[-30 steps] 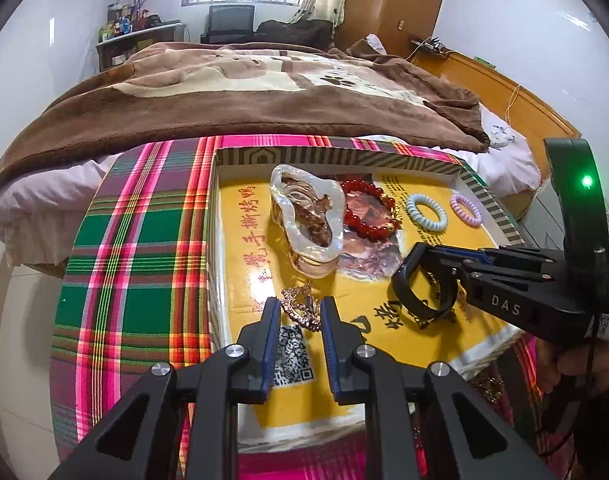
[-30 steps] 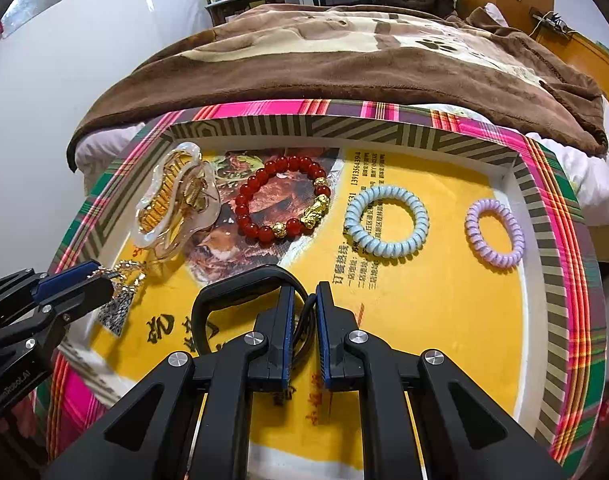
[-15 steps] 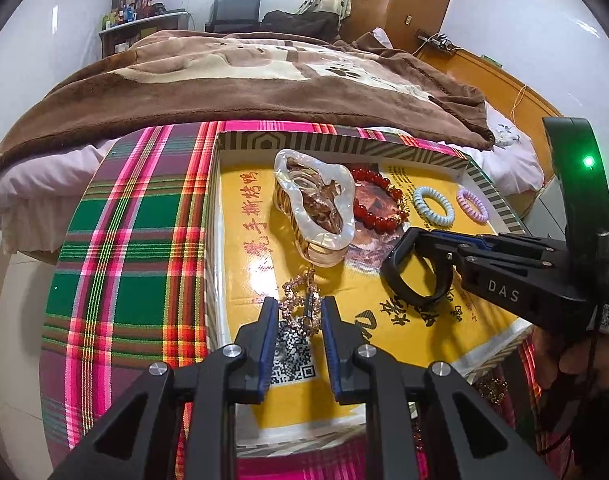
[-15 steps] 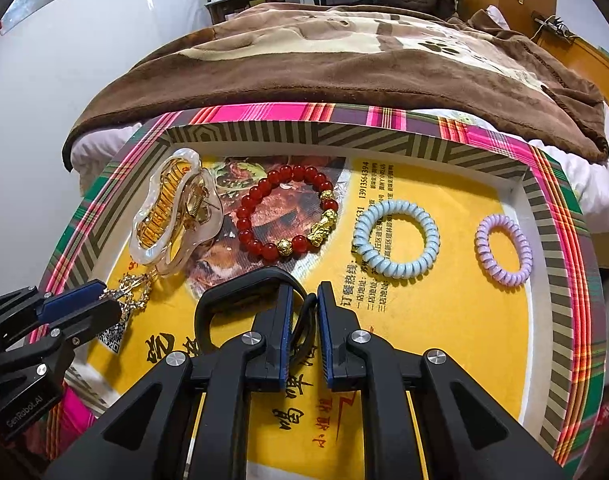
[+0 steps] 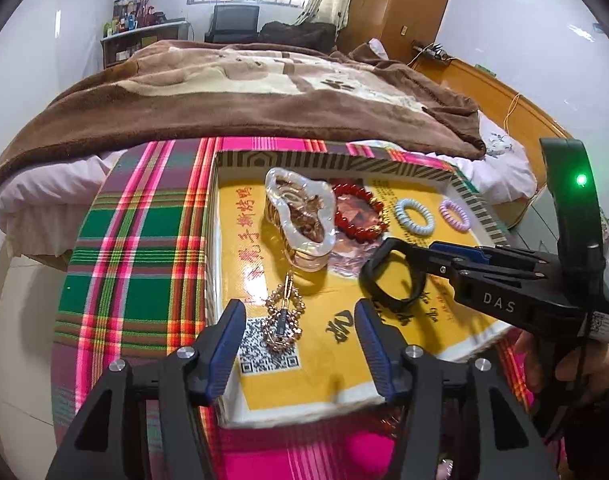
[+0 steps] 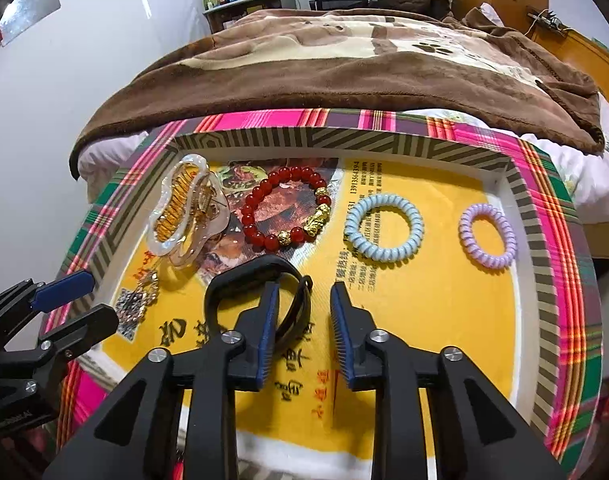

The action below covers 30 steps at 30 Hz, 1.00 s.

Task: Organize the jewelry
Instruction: 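Withdraw both open tools from the tray toward the cloth, then grasp the gold chain with the right tool while the left tool grasps the black pearl-bead cord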

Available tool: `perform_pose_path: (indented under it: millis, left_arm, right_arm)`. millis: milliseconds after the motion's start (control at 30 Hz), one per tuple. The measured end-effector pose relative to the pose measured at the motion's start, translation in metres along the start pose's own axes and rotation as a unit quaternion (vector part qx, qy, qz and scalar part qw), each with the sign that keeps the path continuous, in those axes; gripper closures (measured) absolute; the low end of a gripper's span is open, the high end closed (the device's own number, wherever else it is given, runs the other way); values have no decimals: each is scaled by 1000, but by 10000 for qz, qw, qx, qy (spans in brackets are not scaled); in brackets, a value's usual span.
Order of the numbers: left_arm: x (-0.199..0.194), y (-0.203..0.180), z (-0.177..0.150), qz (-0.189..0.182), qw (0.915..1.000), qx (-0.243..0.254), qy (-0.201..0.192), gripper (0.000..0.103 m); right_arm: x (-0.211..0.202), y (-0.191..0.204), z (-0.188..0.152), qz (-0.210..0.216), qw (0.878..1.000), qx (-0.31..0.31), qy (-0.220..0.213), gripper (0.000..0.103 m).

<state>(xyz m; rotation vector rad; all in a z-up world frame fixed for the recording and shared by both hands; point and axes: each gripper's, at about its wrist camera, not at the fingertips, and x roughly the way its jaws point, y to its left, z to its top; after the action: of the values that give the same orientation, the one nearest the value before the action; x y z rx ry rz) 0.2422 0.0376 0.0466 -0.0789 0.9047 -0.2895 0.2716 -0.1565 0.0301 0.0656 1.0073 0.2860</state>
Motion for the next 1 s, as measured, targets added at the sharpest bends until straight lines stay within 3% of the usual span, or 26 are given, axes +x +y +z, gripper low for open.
perform_pose_path:
  millis: [200, 567, 700, 900, 933, 1000]
  left_arm:
    - [-34, -9, -12, -119, 9997, 117, -193, 39]
    - [-74, -22, -49, -325, 9989, 156, -291, 39]
    - [-87, -22, -66, -384, 9986, 88, -360, 39]
    - [-91, -20, -83, -466, 9983, -56, -341, 38]
    - [-91, -19, -85, -458, 9984, -70, -320, 38]
    - [-91, -17, -90, -443, 9986, -90, -286, 38]
  right_arm:
    - [-37, 0, -17, 217, 9994, -21, -267, 75]
    - [-94, -11, -79, 299, 9985, -129, -449, 74]
    - [-93, -10, -104, 199, 9987, -326, -323, 74]
    - [-73, -4, -119, 377, 9975, -592, -97, 74]
    - [-69, -3, -121, 412, 9974, -591, -51, 73]
    - [-62, -2, -122, 440, 9973, -593, -3, 62]
